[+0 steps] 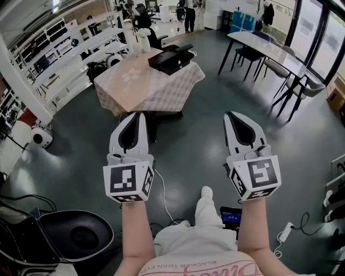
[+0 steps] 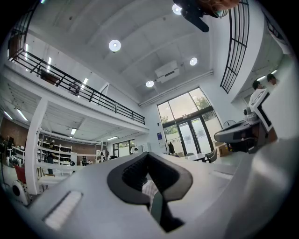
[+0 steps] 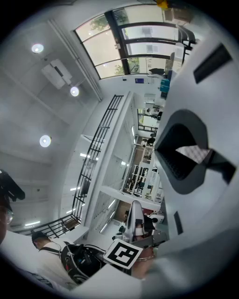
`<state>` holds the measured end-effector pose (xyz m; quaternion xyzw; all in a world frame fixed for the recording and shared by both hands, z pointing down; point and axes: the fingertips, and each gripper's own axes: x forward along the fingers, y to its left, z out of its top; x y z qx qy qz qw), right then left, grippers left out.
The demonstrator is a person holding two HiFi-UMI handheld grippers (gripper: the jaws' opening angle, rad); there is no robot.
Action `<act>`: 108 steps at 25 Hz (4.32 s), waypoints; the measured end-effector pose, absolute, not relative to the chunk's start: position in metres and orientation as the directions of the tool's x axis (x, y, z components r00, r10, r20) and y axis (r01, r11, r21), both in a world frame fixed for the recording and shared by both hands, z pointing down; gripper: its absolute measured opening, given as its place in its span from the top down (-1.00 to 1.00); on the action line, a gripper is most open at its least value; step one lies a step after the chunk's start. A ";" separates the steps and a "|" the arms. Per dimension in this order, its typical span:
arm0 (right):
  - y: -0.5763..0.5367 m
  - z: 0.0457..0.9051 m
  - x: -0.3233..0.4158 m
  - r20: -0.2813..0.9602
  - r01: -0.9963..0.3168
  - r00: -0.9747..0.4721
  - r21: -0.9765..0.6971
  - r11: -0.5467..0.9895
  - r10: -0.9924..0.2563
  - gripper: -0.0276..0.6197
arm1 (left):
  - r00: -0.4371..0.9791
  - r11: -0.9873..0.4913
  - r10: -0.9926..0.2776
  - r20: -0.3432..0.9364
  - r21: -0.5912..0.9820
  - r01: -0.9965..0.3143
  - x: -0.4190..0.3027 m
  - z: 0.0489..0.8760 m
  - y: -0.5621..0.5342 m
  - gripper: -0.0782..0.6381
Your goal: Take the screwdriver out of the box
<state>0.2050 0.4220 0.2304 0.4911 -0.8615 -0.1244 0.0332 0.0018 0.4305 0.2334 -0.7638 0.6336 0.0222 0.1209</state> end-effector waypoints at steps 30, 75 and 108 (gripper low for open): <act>0.152 0.213 0.153 -0.096 -0.772 -0.624 0.229 0.593 -0.775 0.90 | 0.075 -0.049 -0.977 -0.198 -0.133 -0.990 -0.058 0.221 0.192 0.75; -0.260 0.249 0.013 0.019 -0.855 -0.496 0.164 0.492 -0.868 0.89 | 0.286 -0.281 -0.949 -0.132 -0.057 -0.958 -0.203 0.265 -0.246 0.75; -0.404 0.435 0.002 0.589 -0.864 -0.439 -0.070 0.498 -0.678 0.03 | 0.283 -0.283 -0.959 -0.002 0.029 -0.959 -0.209 0.332 -0.375 0.75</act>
